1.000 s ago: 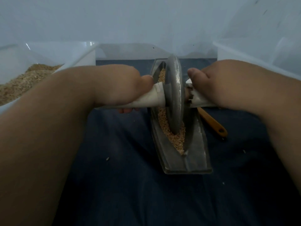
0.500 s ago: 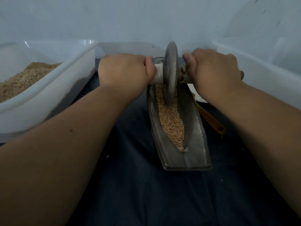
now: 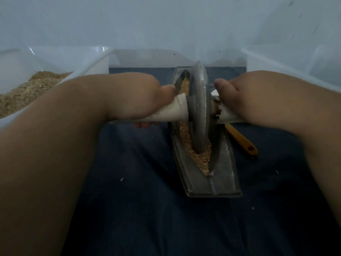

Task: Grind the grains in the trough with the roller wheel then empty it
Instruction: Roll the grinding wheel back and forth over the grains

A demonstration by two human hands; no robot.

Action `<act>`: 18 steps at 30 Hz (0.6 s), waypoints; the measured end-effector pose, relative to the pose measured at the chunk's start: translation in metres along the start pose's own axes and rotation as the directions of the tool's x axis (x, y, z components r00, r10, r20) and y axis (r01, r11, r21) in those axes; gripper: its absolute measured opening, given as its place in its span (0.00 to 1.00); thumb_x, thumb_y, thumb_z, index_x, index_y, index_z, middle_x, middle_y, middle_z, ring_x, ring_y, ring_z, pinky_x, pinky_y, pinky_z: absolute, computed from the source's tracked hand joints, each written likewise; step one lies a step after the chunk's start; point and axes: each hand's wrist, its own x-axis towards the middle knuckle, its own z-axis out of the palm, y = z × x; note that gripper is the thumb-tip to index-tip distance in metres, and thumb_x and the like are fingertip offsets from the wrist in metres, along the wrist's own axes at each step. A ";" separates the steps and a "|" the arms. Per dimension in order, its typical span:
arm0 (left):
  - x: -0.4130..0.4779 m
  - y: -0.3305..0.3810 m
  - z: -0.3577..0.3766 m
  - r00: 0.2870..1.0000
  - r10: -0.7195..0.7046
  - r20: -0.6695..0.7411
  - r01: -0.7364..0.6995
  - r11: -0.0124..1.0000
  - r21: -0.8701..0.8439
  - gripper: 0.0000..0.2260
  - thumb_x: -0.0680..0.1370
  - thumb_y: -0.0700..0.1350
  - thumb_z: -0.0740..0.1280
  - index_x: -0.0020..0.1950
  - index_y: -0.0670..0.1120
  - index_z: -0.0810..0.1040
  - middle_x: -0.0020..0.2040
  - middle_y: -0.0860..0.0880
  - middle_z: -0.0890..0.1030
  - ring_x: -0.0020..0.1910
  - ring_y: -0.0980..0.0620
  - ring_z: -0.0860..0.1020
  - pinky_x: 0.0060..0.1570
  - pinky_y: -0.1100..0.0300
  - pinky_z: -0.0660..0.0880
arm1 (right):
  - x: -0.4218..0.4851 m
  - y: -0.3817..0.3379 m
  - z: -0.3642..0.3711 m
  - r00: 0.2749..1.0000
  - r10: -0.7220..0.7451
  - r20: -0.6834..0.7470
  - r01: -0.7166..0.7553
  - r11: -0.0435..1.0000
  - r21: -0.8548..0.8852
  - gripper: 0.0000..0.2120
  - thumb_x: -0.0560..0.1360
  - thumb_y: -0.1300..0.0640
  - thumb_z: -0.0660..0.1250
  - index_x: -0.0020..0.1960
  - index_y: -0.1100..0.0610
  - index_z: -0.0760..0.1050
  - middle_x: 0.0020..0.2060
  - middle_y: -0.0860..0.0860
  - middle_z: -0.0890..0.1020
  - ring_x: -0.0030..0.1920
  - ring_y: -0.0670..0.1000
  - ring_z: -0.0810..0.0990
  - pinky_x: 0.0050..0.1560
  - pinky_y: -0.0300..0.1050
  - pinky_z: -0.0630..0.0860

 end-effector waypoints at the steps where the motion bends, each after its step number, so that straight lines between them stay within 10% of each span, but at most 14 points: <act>1: 0.000 0.002 0.003 1.000 -0.002 -0.027 0.002 1.000 0.009 0.32 0.82 0.58 0.48 0.28 0.44 0.78 0.25 0.48 0.80 0.22 0.56 0.77 0.35 0.60 0.65 | 0.000 0.001 0.000 0.999 -0.030 -0.014 0.030 0.999 0.009 0.20 0.81 0.43 0.47 0.31 0.45 0.58 0.25 0.51 0.69 0.27 0.51 0.69 0.30 0.47 0.69; 4: 0.006 0.004 0.010 0.980 -0.082 -0.179 0.081 0.997 -0.015 0.26 0.82 0.58 0.51 0.33 0.45 0.74 0.21 0.49 0.75 0.17 0.55 0.72 0.27 0.61 0.66 | 0.001 0.001 0.001 0.994 -0.036 -0.098 0.038 0.999 0.013 0.20 0.84 0.53 0.51 0.35 0.43 0.50 0.26 0.53 0.67 0.28 0.56 0.70 0.35 0.58 0.76; 8: 0.022 -0.005 0.019 0.942 -0.025 -0.336 0.053 0.996 0.075 0.11 0.81 0.50 0.56 0.57 0.44 0.71 0.30 0.49 0.67 0.33 0.46 0.72 0.39 0.53 0.73 | 0.011 0.000 0.015 0.954 -0.074 -0.292 0.029 0.987 -0.155 0.22 0.84 0.45 0.45 0.35 0.52 0.62 0.25 0.50 0.67 0.26 0.52 0.67 0.30 0.44 0.65; 14: 0.034 0.000 0.038 0.699 0.185 -0.691 0.109 0.927 0.358 0.17 0.82 0.53 0.48 0.37 0.48 0.66 0.31 0.50 0.66 0.32 0.47 0.65 0.38 0.53 0.59 | 0.032 0.004 0.031 0.925 -0.013 -0.379 -0.035 0.992 -0.119 0.23 0.83 0.42 0.45 0.53 0.56 0.71 0.39 0.51 0.74 0.37 0.56 0.70 0.51 0.52 0.61; 18: 0.034 -0.003 0.035 0.734 0.192 -0.651 0.103 0.917 0.386 0.19 0.82 0.54 0.48 0.33 0.48 0.62 0.30 0.51 0.67 0.29 0.48 0.65 0.37 0.54 0.59 | 0.028 0.007 0.029 0.950 -0.042 -0.308 -0.004 0.989 -0.148 0.22 0.83 0.43 0.43 0.42 0.53 0.67 0.39 0.51 0.72 0.38 0.56 0.69 0.46 0.51 0.61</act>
